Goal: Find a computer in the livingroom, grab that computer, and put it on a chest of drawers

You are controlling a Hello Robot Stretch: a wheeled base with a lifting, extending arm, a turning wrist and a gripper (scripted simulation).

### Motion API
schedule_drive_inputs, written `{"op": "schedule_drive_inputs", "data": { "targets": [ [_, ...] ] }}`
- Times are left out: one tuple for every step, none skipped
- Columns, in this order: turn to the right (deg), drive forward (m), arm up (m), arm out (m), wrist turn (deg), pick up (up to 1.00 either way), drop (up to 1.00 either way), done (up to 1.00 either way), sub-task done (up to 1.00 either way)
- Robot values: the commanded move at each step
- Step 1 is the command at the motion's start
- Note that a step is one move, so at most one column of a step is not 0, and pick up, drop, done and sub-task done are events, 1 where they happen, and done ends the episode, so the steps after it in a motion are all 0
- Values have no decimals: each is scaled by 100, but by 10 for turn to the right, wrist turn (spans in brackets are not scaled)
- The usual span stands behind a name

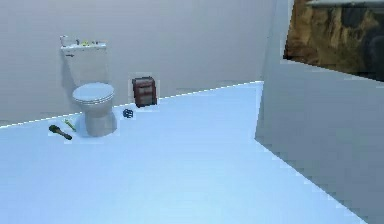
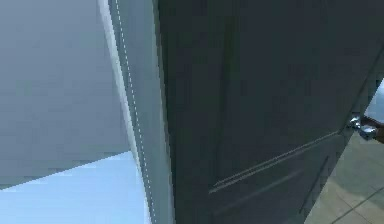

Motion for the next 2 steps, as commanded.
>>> {"op": "schedule_drive_inputs", "data": {
  "targets": [
    [0,100,0,0,0,0,0,0,0],
    [0,85,0,0,0,0,0,0,0]
  ]
}}
